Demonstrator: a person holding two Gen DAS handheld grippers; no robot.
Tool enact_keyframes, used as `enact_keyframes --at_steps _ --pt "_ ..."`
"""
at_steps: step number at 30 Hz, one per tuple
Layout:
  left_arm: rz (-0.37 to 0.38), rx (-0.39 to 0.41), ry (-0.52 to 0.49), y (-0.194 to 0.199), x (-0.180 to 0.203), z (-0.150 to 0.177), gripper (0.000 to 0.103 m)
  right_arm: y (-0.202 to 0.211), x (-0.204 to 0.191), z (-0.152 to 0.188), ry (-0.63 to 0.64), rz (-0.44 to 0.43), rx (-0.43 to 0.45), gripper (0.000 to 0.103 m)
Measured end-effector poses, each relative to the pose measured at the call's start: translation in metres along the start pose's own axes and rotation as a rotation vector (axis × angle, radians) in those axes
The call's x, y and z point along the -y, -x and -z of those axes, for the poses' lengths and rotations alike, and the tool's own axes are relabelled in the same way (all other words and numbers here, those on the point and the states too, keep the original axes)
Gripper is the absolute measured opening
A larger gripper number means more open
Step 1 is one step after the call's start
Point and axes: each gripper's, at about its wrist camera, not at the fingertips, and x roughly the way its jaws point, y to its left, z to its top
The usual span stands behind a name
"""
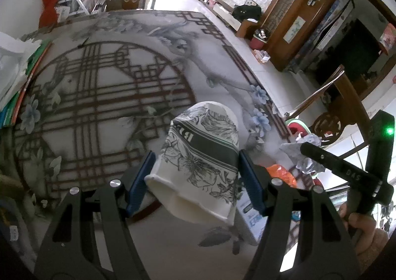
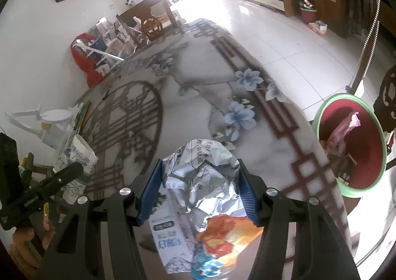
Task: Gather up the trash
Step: 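Carry the paper cup and crumpled foil to the red bucket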
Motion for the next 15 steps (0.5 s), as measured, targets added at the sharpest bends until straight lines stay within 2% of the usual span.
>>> enact_keyframes --at_steps 15 --pt "-0.01 0.018 -0.019 -0.017 0.06 -0.016 0.065 0.011 0.06 -0.018 -0.024 -0.007 -0.007 0.056"
